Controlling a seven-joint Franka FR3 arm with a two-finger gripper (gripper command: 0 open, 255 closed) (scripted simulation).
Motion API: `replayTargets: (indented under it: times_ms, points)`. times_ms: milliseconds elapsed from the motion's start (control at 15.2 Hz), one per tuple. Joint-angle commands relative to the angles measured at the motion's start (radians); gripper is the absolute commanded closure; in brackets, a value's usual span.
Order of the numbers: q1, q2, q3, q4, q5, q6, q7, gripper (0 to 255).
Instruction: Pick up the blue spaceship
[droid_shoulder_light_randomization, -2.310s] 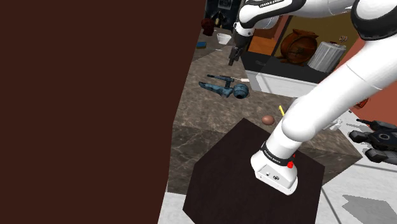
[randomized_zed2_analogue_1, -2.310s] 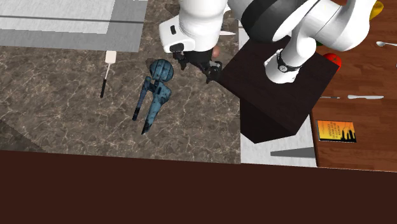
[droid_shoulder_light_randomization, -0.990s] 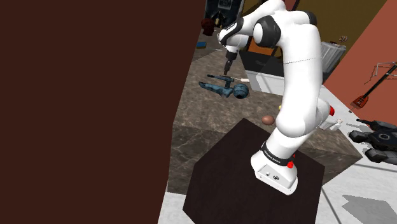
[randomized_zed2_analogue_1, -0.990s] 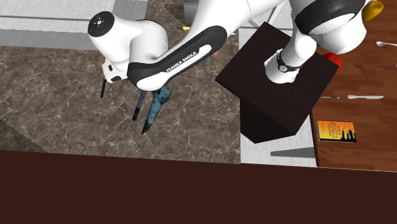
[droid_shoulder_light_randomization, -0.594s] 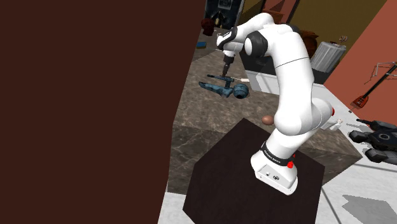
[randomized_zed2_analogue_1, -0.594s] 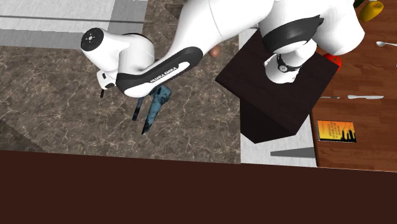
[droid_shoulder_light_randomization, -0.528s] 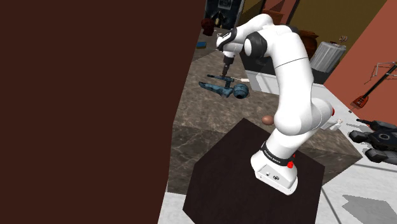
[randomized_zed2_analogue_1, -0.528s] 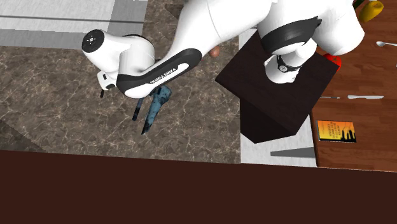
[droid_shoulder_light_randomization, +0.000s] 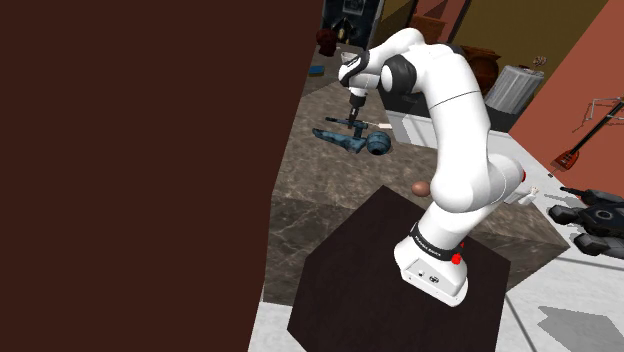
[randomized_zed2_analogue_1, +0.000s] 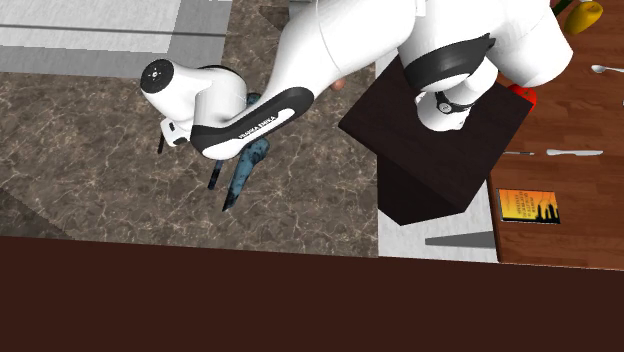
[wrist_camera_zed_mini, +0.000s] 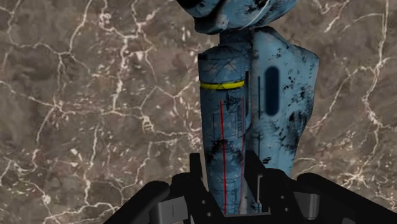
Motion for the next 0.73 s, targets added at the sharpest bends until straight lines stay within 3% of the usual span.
replayTargets:
  times_ms: [0,660]
  points:
    - [0.0,0.001,0.0,0.0,0.0,0.001,0.0,255]
    - [0.005,-0.023,-0.007,0.002,-0.008,-0.024,0.004,255]
